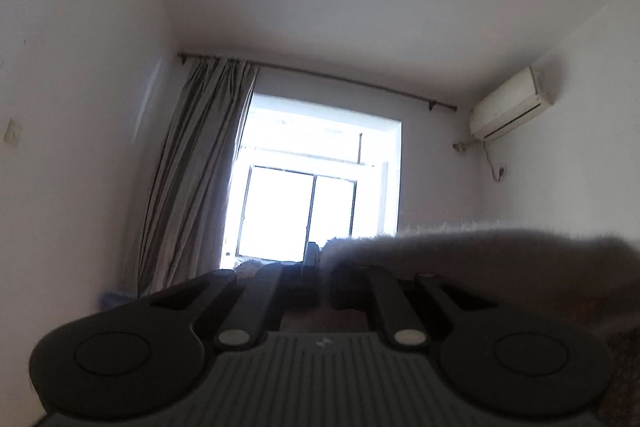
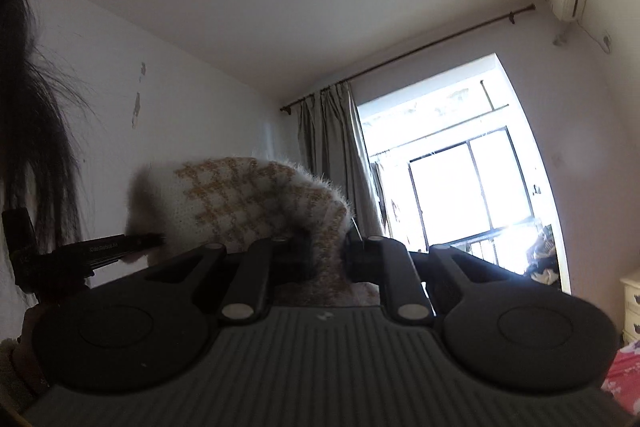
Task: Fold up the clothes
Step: 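Lift the houndstooth cardigan high with both grippers and shake it out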
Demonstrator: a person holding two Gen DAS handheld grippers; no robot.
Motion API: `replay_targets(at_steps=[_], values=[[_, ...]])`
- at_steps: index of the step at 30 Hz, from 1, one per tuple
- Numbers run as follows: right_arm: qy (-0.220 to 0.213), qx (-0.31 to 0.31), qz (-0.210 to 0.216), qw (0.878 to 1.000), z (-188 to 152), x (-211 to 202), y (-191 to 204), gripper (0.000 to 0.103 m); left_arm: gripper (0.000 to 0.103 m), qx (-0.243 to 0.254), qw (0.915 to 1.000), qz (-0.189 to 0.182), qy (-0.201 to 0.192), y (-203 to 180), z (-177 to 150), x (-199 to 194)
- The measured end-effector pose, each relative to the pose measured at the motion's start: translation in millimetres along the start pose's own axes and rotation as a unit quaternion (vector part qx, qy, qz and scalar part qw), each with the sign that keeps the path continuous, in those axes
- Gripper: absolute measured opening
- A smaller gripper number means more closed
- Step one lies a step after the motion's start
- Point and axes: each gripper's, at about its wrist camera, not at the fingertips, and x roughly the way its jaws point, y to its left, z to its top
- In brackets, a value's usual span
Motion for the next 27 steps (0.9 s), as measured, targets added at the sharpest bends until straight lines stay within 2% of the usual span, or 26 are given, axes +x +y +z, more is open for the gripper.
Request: replay_targets(at_steps=[4,7,10,13,16,18,22,24,26,27], values=[[0.065,0.005,-0.040,0.997,-44,45,-35,0.013,0.006,0.005,0.9966,0.030,0.077,17,-59,69],[0.128,0.019,-0.075,0.989,-88,97,-67,0.013,0.006,0.001,0.9876,0.049,0.149,33,-119,130],[0.194,0.022,-0.115,0.974,-152,145,-97,0.013,0.006,-0.010,0.9720,0.066,0.225,53,-192,199],[0.256,0.034,-0.152,0.954,-220,193,-138,0.013,0.006,-0.011,0.9565,0.080,0.280,67,-271,259],[0.307,0.034,-0.188,0.932,-284,244,-171,0.013,0.006,-0.006,0.9406,0.093,0.326,84,-347,304],[0.336,0.028,-0.205,0.919,-329,266,-179,0.013,0.006,-0.010,0.9308,0.099,0.352,102,-389,323],[0.370,0.010,-0.224,0.901,-394,294,-184,0.013,0.006,0.014,0.9235,0.100,0.370,114,-422,374],[0.386,0.005,-0.233,0.893,-419,308,-193,0.013,0.006,0.032,0.9173,0.098,0.385,108,-442,397],[0.404,0.003,-0.243,0.882,-446,290,-185,0.013,0.006,0.049,0.9092,0.096,0.402,100,-464,409],[0.413,0.000,-0.247,0.877,-454,265,-175,0.013,0.007,0.057,0.9037,0.095,0.414,97,-475,411]])
